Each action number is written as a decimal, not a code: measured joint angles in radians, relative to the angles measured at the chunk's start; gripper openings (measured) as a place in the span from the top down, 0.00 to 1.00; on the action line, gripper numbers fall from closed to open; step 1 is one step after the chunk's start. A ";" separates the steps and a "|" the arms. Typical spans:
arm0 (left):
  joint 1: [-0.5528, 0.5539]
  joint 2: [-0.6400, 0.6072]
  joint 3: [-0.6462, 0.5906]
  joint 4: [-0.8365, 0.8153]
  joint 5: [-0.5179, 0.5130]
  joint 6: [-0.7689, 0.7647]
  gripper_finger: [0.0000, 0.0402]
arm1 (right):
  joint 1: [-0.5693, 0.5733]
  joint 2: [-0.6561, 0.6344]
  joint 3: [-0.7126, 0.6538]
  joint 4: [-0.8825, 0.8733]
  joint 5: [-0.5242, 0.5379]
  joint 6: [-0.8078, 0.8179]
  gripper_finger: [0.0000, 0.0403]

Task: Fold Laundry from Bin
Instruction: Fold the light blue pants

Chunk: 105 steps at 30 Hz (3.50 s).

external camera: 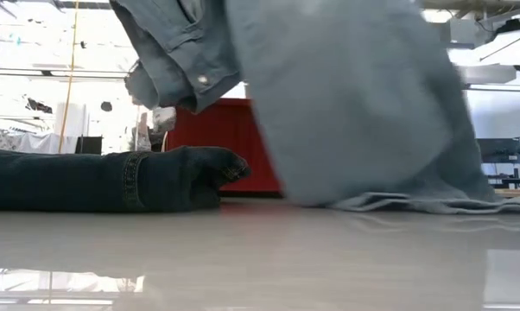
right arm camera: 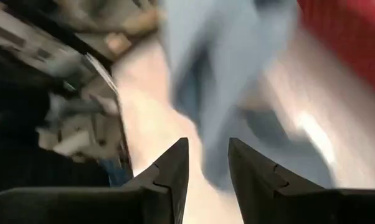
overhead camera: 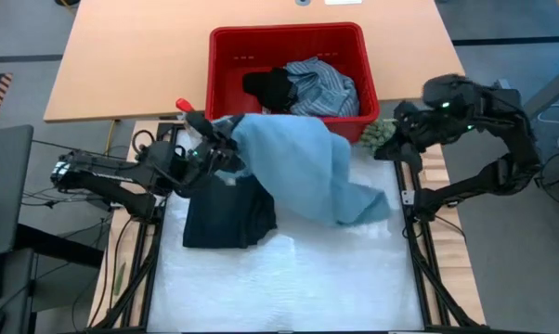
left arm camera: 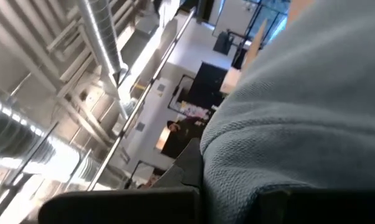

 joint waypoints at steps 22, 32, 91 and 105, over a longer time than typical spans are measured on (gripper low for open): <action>0.004 0.006 0.162 -0.016 -0.066 0.110 1.00 | 0.366 -0.267 -0.888 0.990 0.523 -0.428 0.87; -0.010 0.006 0.162 -0.010 -0.071 0.105 1.00 | 0.147 -0.212 -1.370 1.874 0.529 -0.476 0.96; 0.368 -0.070 0.020 -0.830 0.676 -0.936 0.59 | -0.038 0.352 -0.588 2.900 -0.389 0.561 0.95; 0.362 -0.081 -0.222 -0.397 0.572 -0.904 0.56 | -0.123 0.297 -0.588 2.738 -0.241 0.677 0.95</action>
